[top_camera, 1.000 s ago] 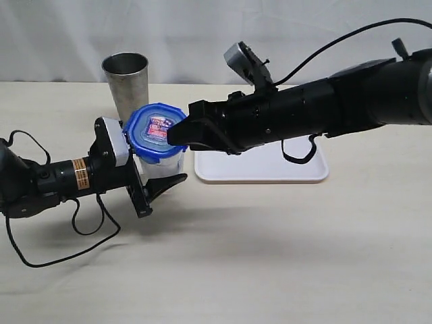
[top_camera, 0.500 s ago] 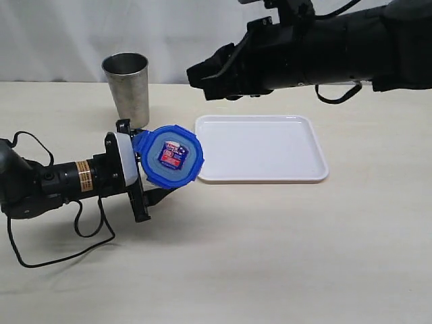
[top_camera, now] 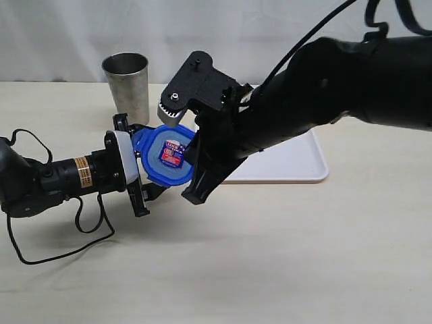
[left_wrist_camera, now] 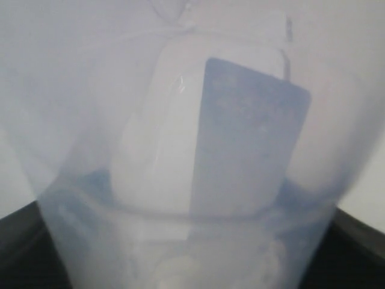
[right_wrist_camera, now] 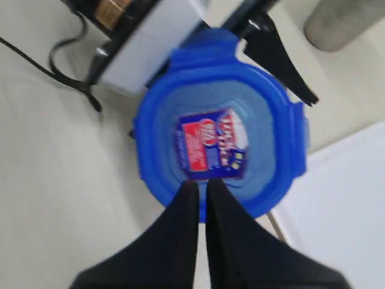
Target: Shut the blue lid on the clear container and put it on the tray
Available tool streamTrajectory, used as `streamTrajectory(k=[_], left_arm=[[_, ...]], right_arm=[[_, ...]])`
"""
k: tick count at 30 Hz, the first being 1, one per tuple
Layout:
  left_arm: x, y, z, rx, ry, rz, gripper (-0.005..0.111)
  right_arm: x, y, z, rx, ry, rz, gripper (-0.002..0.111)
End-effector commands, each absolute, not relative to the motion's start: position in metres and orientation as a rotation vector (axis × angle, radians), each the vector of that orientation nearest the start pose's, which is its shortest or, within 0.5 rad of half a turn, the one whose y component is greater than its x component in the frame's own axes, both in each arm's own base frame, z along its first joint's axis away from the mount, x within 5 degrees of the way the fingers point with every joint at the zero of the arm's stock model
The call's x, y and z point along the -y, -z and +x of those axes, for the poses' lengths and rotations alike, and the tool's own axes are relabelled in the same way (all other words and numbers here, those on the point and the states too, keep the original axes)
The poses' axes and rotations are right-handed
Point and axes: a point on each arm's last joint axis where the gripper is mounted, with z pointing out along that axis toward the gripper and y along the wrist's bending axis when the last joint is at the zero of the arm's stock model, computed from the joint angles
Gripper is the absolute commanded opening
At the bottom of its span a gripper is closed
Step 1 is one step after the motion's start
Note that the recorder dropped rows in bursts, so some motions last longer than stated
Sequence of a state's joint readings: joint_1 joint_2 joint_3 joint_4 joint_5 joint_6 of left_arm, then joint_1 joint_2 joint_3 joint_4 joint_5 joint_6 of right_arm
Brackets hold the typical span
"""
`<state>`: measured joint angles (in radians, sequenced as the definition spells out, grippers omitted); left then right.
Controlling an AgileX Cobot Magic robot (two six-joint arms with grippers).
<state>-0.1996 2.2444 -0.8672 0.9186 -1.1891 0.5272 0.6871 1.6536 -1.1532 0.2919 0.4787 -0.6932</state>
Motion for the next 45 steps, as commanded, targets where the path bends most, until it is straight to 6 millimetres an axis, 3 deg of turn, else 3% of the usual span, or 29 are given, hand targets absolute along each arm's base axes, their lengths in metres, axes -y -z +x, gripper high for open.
streamTrajectory(k=[1,10,24,26,28,33,36,38,42,45], left_arm=[[0.14,-0.076,0.332,-1.04,0.238,1.401,0.0],[0.142,-0.089,0.329,-1.008,0.287,1.416,0.0],[0.143,-0.088,0.328,-1.021,0.316,1.414,0.0],[0.143,-0.088,0.328,-1.022,0.315,1.412,0.0],[0.143,-0.088,0.328,-1.023,0.315,1.412,0.0],[0.143,-0.088,0.328,-1.023,0.315,1.412,0.0],[0.143,-0.088,0.328,-1.02,0.312,1.414,0.0],[0.143,-0.088,0.328,-1.02,0.312,1.414,0.0],[0.143,-0.088,0.327,-1.015,0.316,1.42,0.0],[0.143,-0.088,0.327,-1.014,0.317,1.421,0.0]], right_arm=[[-0.236,-0.246,0.283,-2.067,-0.197,-1.221,0.005],[-0.24,-0.219,0.292,-2.108,-0.15,-1.257,0.005],[-0.219,-0.234,0.31,-2.129,-0.05,-1.085,0.005],[-0.221,-0.244,0.306,-2.072,-0.05,-1.109,0.005],[-0.224,-0.261,0.298,-1.918,0.009,-1.251,0.01],[-0.23,-0.299,0.275,-1.455,0.237,-1.626,0.036],[-0.243,-0.303,0.261,-1.115,0.399,-1.887,0.048],[-0.253,-0.299,0.254,-0.977,0.446,-1.985,0.047],[-0.263,-0.287,0.244,-0.92,0.441,-2.09,0.047],[-0.268,-0.287,0.242,-1.088,0.312,-1.975,0.047]])
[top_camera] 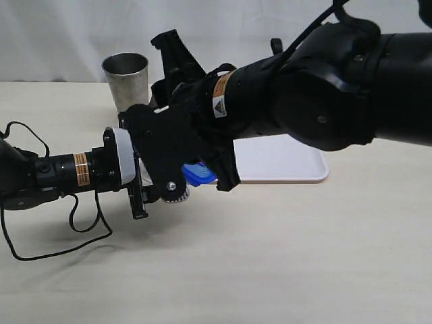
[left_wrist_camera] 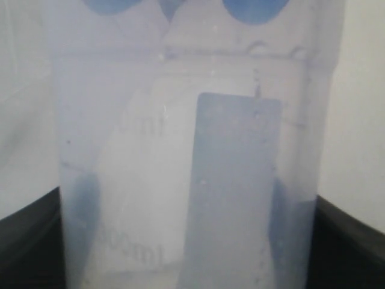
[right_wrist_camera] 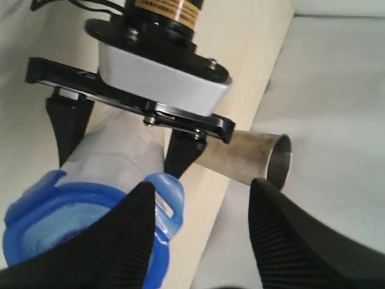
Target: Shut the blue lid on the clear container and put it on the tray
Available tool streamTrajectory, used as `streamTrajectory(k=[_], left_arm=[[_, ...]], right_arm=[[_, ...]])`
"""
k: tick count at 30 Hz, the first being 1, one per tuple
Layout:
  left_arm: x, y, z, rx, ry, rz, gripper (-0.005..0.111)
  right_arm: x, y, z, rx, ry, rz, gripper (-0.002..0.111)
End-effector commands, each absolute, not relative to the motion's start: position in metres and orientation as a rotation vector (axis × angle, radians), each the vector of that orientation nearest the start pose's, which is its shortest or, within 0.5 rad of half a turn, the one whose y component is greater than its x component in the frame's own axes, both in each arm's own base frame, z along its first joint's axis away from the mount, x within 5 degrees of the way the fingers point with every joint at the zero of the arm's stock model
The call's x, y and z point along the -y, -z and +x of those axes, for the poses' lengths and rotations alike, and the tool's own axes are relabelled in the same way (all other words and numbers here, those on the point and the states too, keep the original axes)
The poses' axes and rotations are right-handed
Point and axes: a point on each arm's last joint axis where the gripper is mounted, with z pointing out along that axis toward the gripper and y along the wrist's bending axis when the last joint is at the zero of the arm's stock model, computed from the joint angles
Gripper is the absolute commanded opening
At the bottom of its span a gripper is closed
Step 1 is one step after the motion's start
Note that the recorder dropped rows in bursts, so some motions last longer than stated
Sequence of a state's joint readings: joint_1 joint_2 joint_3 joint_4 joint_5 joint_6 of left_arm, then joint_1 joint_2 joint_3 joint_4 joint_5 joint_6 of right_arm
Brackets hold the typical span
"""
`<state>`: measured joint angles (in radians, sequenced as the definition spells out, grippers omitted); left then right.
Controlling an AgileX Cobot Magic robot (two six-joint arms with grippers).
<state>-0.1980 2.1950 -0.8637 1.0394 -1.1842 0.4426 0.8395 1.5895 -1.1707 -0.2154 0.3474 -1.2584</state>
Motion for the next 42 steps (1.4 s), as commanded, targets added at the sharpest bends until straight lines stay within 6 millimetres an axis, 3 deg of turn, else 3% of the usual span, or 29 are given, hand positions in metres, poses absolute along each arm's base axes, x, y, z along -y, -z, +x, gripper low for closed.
streamTrajectory(k=[1,3,7,9,14,20,23,29,39,42], left_arm=[[0.143,-0.088,0.327,-1.014,0.317,1.421,0.0],[0.143,-0.088,0.327,-1.015,0.316,1.42,0.0],[0.143,-0.088,0.327,-1.034,0.333,1.407,0.0],[0.143,-0.088,0.327,-1.037,0.336,1.405,0.0],[0.143,-0.088,0.327,-1.037,0.336,1.405,0.0],[0.142,-0.089,0.329,-1.054,0.322,1.381,0.0],[0.141,-0.09,0.331,-1.068,0.311,1.362,0.0],[0.141,-0.089,0.331,-1.067,0.315,1.364,0.0],[0.141,-0.09,0.331,-1.083,0.328,1.351,0.0],[0.141,-0.09,0.331,-1.083,0.328,1.351,0.0]], right_arm=[[-0.27,-0.29,0.244,-1.198,0.231,-1.847,0.047],[-0.268,-0.302,0.251,-1.377,0.064,-1.552,0.047],[-0.253,-0.333,0.275,-1.89,-0.47,-0.72,0.047],[-0.242,-0.335,0.285,-2.102,-0.562,-0.476,0.047],[-0.228,-0.334,0.29,-2.438,-0.579,-0.35,0.047],[-0.246,-0.324,0.287,-2.576,-0.928,-0.136,0.047],[-0.252,-0.309,0.292,-2.641,-0.957,-0.041,0.044],[-0.259,-0.284,0.302,-2.702,-0.915,-0.012,0.03],[-0.248,-0.283,0.315,-2.608,-0.688,-0.03,0.03],[-0.247,-0.3,0.316,-2.58,-0.533,-0.17,0.03]])
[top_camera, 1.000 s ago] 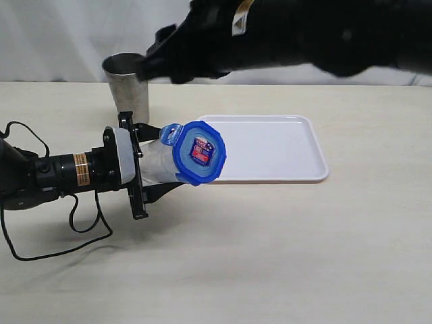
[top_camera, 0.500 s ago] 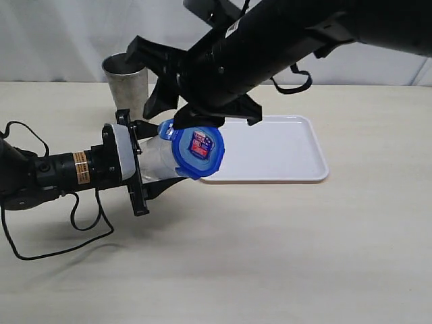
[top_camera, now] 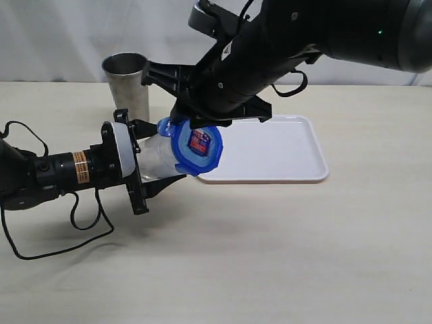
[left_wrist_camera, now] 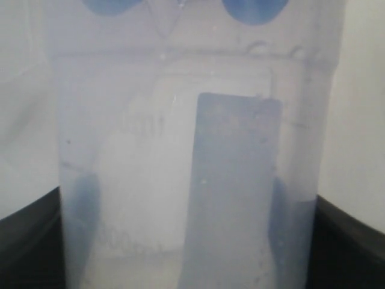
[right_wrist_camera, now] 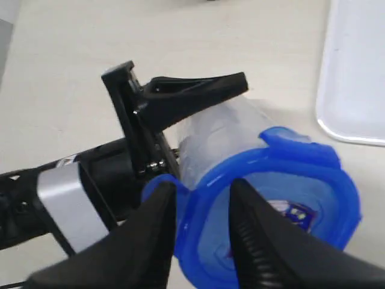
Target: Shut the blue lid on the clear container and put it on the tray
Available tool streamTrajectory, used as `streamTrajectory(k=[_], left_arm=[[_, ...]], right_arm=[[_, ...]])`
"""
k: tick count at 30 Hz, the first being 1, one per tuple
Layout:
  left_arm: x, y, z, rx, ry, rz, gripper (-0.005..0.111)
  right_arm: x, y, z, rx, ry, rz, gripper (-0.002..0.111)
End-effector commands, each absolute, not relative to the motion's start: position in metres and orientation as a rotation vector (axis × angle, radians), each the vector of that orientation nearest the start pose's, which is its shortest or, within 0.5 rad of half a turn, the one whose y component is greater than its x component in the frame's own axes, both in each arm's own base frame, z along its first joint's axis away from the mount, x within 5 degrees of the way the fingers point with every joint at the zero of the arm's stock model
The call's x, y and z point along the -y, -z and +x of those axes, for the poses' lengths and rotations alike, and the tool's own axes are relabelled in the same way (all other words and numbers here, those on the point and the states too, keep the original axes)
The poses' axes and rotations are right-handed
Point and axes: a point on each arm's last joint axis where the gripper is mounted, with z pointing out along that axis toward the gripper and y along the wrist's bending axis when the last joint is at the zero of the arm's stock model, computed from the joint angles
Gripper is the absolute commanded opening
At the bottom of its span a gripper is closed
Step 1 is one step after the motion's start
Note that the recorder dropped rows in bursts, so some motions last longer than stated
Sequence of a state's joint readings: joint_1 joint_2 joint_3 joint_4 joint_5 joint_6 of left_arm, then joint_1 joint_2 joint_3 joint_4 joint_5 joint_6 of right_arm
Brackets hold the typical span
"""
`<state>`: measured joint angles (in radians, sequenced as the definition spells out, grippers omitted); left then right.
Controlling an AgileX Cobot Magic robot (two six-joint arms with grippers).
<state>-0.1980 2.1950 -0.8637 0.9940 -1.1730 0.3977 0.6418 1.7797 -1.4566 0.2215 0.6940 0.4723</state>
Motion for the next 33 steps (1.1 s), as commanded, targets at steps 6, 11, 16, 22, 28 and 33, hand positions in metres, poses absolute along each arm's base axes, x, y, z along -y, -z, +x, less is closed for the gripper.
streamTrajectory(k=[6,11,16,22,28,33], left_arm=[[0.141,-0.09,0.331,-1.085,0.327,1.349,0.0],[0.141,-0.09,0.332,-1.089,0.323,1.343,0.0],[0.141,-0.09,0.332,-1.093,0.327,1.34,0.0],[0.141,-0.09,0.332,-1.107,0.342,1.33,0.0],[0.141,-0.09,0.332,-1.109,0.342,1.327,0.0],[0.141,-0.09,0.332,-1.113,0.342,1.322,0.0]], right_arm=[[-0.266,-0.34,0.294,-2.614,-0.18,-0.226,0.03],[-0.3,-0.32,0.287,-2.672,-0.229,-0.226,0.03],[-0.309,-0.308,0.299,-2.678,-0.165,-0.241,0.034],[-0.302,-0.316,0.302,-2.661,-0.081,-0.152,0.038],[-0.306,-0.315,0.298,-2.68,-0.117,-0.155,0.038],[-0.313,-0.313,0.298,-2.659,-0.152,-0.155,0.038]])
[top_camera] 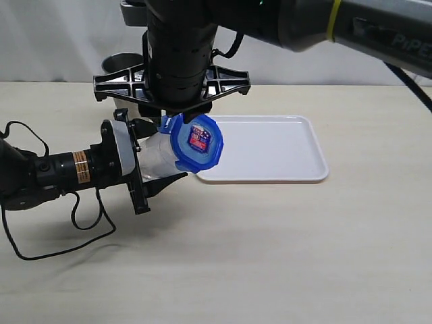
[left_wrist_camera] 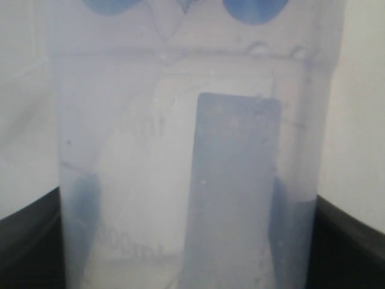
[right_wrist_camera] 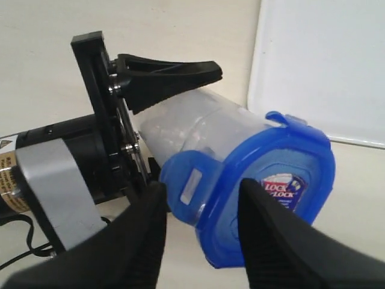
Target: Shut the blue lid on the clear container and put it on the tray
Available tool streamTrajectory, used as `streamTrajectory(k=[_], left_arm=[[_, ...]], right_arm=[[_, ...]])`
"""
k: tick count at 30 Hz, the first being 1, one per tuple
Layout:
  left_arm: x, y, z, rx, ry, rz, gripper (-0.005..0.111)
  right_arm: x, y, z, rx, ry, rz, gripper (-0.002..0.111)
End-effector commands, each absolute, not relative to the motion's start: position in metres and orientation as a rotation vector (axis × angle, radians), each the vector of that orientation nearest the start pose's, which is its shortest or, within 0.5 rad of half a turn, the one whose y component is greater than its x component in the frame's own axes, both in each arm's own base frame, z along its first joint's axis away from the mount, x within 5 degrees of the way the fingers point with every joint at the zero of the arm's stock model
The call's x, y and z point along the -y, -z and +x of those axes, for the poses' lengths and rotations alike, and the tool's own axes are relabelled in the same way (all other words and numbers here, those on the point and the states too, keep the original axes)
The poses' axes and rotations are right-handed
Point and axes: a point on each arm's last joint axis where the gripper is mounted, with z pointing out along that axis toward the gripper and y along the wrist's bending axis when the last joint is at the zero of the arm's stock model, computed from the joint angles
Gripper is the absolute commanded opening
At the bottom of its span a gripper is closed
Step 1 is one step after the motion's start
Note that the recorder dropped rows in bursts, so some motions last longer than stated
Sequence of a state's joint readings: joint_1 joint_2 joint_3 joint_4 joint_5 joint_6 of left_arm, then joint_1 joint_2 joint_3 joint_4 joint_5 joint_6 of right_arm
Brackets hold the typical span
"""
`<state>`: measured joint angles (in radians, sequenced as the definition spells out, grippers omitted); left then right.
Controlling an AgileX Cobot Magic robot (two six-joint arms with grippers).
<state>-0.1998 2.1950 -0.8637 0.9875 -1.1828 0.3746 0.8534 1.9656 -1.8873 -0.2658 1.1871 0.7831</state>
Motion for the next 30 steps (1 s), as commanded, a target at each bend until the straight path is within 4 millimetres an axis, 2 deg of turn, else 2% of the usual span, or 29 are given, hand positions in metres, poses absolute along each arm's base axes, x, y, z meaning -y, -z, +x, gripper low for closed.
streamTrajectory(k=[1,10,17,20,24,30], left_arm=[[0.141,-0.09,0.332,-1.113,0.342,1.322,0.0],[0.141,-0.09,0.332,-1.116,0.343,1.32,0.0],[0.141,-0.09,0.332,-1.125,0.352,1.313,0.0],[0.141,-0.09,0.332,-1.125,0.352,1.313,0.0],[0.141,-0.09,0.332,-1.125,0.352,1.313,0.0],[0.141,-0.09,0.332,-1.125,0.352,1.313,0.0]], right_arm=[[-0.313,-0.308,0.299,-2.672,-0.134,-0.156,0.038],[-0.321,-0.278,0.306,-2.733,-0.052,-0.171,0.038],[-0.318,-0.279,0.312,-2.671,0.02,-0.198,0.038],[-0.324,-0.281,0.314,-2.629,-0.066,-0.238,0.038],[-0.336,-0.286,0.315,-2.587,-0.264,-0.244,0.038],[-0.336,-0.286,0.316,-2.576,-0.267,-0.201,0.038]])
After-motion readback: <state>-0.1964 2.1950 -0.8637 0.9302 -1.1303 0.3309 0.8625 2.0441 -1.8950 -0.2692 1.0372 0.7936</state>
